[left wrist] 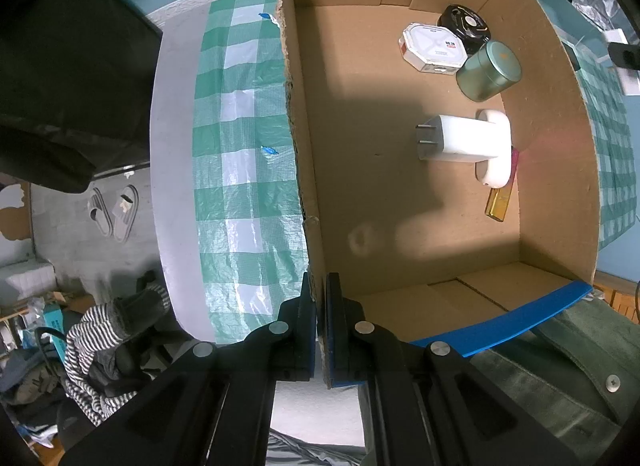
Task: Organize rigid objects
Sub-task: 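Lift the white charger with the right gripper and carry it over the box, then lower the white charger into the box and open the right gripper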
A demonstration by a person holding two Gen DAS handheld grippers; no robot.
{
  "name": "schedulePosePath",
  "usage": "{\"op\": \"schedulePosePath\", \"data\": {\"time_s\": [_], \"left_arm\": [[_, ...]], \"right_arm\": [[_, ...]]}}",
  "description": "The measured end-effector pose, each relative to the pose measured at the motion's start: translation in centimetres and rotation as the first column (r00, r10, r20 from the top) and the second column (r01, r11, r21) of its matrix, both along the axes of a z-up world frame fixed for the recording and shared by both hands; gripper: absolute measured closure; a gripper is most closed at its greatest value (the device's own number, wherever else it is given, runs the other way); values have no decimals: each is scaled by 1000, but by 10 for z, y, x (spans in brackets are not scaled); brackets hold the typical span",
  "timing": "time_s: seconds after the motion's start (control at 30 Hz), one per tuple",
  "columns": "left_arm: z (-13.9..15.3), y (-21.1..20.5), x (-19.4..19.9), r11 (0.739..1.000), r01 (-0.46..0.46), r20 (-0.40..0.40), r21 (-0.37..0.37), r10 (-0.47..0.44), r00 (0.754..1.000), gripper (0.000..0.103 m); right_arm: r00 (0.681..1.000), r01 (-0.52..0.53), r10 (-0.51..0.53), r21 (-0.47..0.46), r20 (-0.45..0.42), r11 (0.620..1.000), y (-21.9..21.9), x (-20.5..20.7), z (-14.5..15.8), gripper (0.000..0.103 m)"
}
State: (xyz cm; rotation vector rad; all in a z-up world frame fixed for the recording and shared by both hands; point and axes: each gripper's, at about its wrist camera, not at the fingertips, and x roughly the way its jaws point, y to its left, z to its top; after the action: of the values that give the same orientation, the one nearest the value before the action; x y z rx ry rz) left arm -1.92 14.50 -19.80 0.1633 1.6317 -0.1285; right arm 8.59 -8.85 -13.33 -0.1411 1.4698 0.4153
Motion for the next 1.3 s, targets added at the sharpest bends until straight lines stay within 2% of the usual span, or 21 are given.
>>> {"op": "schedulePosePath", "data": {"time_s": [0.23, 0.5, 1.0, 1.3], "left_arm": [[0, 0, 0, 1000, 0, 0, 1, 0, 1000, 99], [1, 0, -1, 1000, 1, 2, 1, -1, 1000, 99], [1, 1, 0, 1000, 1, 1, 0, -1, 1000, 99], [1, 1, 0, 1000, 0, 2, 0, 0, 1000, 99]], "right_arm": [[992, -125, 125, -9, 1, 992, 42, -5, -3, 54], [977, -214, 214, -26, -6, 976, 69, -12, -12, 54], [935, -354, 353, -69, -33, 933, 94, -22, -44, 54], [899, -437, 437, -102, -29, 894, 98, -28, -56, 54]]}}
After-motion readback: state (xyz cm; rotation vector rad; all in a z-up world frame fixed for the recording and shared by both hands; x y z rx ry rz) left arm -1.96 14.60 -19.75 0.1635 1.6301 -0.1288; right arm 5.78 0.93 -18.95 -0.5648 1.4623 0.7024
